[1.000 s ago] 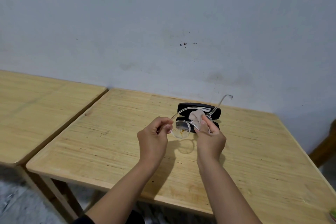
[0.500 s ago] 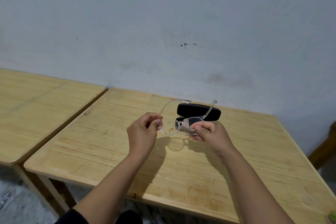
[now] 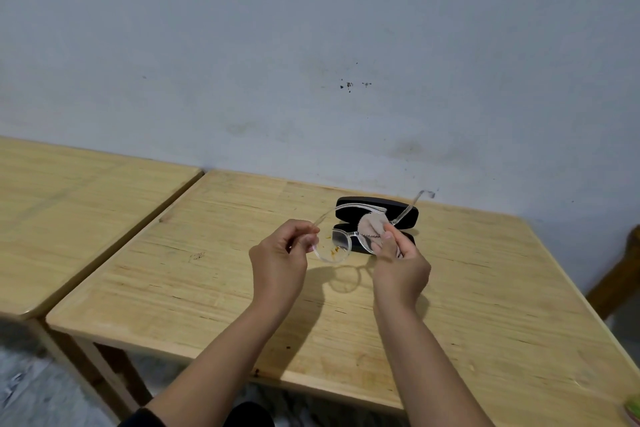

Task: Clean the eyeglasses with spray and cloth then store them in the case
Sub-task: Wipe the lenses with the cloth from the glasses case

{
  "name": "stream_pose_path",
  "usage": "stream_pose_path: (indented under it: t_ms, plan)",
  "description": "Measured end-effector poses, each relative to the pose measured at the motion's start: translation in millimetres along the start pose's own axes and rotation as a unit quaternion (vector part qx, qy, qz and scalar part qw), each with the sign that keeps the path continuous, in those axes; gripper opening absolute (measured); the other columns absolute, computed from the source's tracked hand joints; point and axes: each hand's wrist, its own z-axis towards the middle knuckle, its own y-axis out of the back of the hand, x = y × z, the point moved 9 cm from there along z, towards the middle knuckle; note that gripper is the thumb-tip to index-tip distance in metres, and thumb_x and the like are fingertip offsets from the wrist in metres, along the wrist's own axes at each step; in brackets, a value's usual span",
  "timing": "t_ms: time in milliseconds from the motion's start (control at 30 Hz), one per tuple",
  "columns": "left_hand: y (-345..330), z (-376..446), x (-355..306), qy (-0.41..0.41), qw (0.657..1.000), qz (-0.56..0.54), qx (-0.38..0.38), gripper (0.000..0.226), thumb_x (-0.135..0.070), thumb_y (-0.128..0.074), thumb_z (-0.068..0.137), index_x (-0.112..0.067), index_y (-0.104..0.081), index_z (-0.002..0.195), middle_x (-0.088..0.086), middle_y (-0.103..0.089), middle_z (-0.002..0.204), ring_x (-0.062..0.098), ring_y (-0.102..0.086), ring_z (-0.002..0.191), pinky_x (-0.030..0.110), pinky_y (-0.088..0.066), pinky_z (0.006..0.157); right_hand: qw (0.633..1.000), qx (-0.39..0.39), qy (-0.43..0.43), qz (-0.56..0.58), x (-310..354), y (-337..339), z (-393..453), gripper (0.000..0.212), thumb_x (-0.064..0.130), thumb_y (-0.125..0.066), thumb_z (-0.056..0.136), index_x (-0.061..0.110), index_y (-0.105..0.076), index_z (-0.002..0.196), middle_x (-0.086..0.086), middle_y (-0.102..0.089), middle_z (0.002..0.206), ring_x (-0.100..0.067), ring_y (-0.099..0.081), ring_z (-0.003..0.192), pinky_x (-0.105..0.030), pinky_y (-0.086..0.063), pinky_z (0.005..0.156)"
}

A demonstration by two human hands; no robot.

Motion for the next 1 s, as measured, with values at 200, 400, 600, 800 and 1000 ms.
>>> stream_pose_path:
  t_ms: [200,400,600,800,1000]
  plan:
    - [-0.9,3.5,-0.1,-0.015,1.0,0.002,-0.005,0.018,-0.001,-0.064,0.082,-0.018,-0.069,0.079,-0.012,-0.07,0.074,0.003,-0.067,0.067,0.005,-0.046,0.064,0.995,0.09,-0.03,-0.036,-8.6,-15.6,5.8,0.02,0.018,-0.056,0.091,0.026,-0.07,0.102,0.013,-0.069,0.092,-0.01,-0.068,0.078,-0.022,-0.049,0.067]
    - [1.6,10.4,14.5,0.022,1.0,-0.008,-0.007,0.016,-0.001,-0.063,0.082,-0.015,-0.07,0.08,-0.006,-0.072,0.076,0.005,-0.066,0.067,0.011,-0.05,0.068,0.96,0.253,-0.058,-0.105,-2.5,-28.4,5.6,0.02,0.01,-0.056,0.09,0.021,-0.073,0.09,0.007,-0.072,0.079,-0.007,-0.068,0.067,-0.021,-0.052,0.064]
    - [4.0,17.0,26.6,0.059,0.998,-0.029,-0.007,0.016,-0.002,-0.062,0.083,-0.015,-0.071,0.081,-0.002,-0.073,0.076,0.012,-0.07,0.073,0.025,-0.054,0.074,0.926,0.336,-0.021,-0.172,8.4,-30.4,11.7,0.025,0.006,-0.055,0.09,0.018,-0.07,0.075,0.005,-0.068,0.068,-0.002,-0.064,0.052,-0.01,-0.045,0.05]
    - [-0.7,17.8,26.3,0.087,0.993,-0.074,0.014,0.014,-0.002,-0.064,0.082,-0.014,-0.072,0.083,-0.002,-0.074,0.082,0.01,-0.07,0.073,0.015,-0.054,0.069,0.934,0.326,-0.052,-0.135,1.7,-26.9,21.7,0.028,0.003,-0.054,0.09,0.017,-0.07,0.071,0.002,-0.071,0.067,-0.01,-0.067,0.058,-0.018,-0.055,0.063]
    - [5.7,18.6,29.7,0.101,0.993,-0.061,-0.018,0.013,-0.006,-0.064,0.083,-0.016,-0.072,0.086,0.001,-0.073,0.077,0.008,-0.069,0.071,0.019,-0.055,0.073,0.974,0.192,-0.122,0.002,-11.1,-10.7,19.5,0.022,0.005,-0.053,0.091,0.013,-0.069,0.077,-0.008,-0.07,0.087,-0.014,-0.068,0.079,-0.021,-0.056,0.077]
